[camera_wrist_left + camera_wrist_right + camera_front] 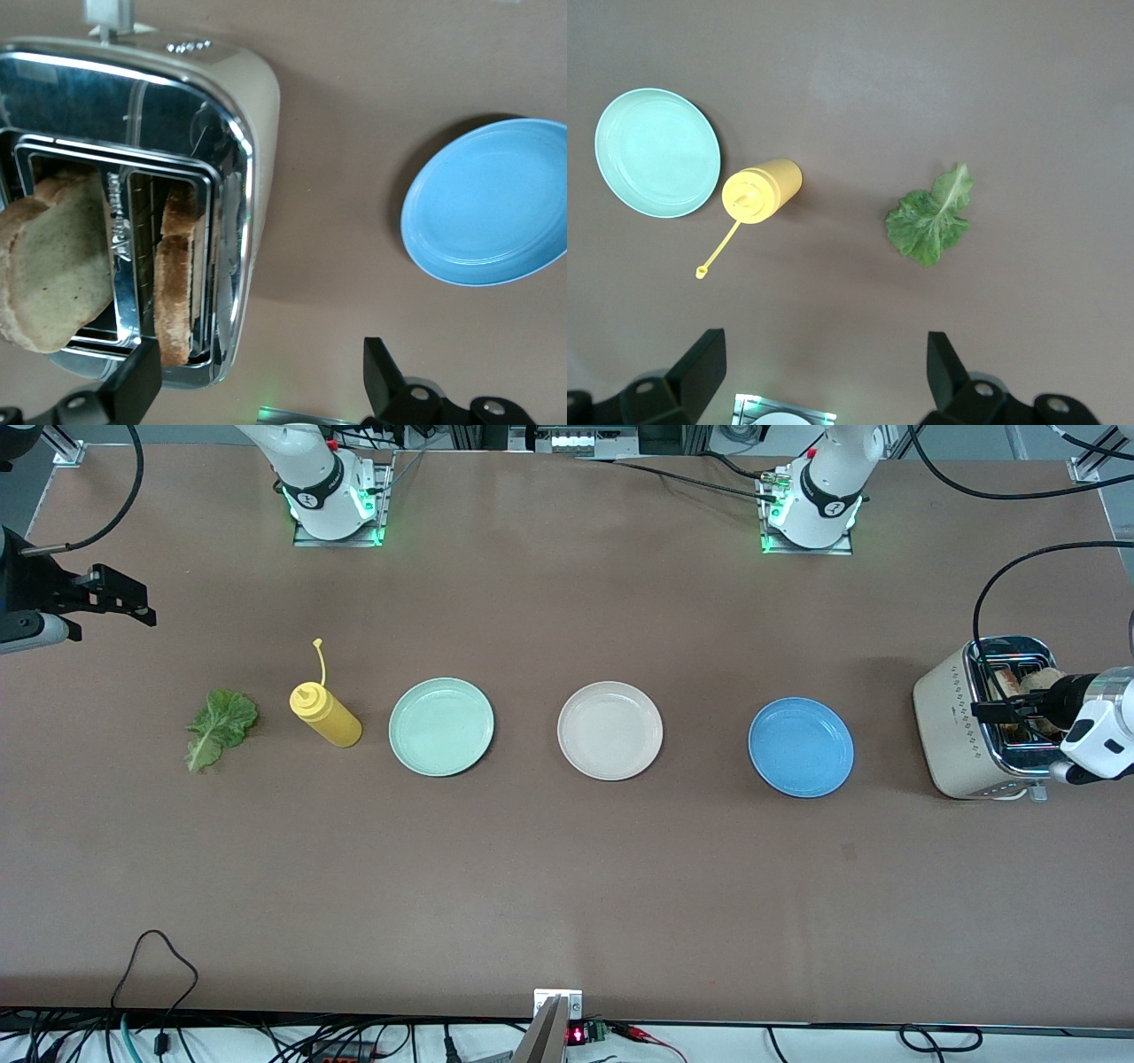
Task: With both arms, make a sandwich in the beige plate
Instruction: 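Reach the left gripper into the toaster and grasp a bread slice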
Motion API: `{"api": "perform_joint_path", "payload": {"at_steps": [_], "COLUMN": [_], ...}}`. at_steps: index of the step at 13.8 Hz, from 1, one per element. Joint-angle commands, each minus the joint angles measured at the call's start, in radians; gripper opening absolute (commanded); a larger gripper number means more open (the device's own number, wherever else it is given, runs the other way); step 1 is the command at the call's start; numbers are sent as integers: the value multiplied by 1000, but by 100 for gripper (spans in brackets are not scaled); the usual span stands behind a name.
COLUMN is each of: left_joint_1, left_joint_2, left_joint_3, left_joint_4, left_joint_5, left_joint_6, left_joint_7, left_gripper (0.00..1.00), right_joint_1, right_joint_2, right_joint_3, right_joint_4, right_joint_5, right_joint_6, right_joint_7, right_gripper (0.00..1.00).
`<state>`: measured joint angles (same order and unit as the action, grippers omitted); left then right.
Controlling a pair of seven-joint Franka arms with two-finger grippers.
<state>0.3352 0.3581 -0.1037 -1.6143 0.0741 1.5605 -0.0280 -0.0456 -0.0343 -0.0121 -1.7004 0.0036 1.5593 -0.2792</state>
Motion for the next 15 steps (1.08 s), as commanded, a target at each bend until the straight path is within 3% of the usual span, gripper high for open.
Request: {"api": "perform_joint_path", "payload": {"at_steps": [1, 8, 12, 15], "left_joint_1": [34, 45, 47, 50], "left_joint_2": [-16, -18, -11, -4], "left_joint_3": [-7, -7, -5, -7], "left_joint_4": [-42, -94, -91, -87], "left_joint_5": [21, 65, 72, 119], "left_joint_6": [6, 36, 52, 87], "left_joint_7": [45, 69, 68, 68], "left_gripper": [100, 99, 84, 60], "right_joint_1": [0, -7, 0, 0], "right_joint_2": [-15, -9, -10, -10], "right_joint_3": [1, -5, -3, -2], "right_joint_4": [-15, -15, -13, -13], "right_joint_5": [12, 12, 12, 12], "right_joint_6": [2, 4, 7, 11], "right_joint_7": [3, 3, 3, 3], "right_gripper": [100, 100, 100, 100]}}
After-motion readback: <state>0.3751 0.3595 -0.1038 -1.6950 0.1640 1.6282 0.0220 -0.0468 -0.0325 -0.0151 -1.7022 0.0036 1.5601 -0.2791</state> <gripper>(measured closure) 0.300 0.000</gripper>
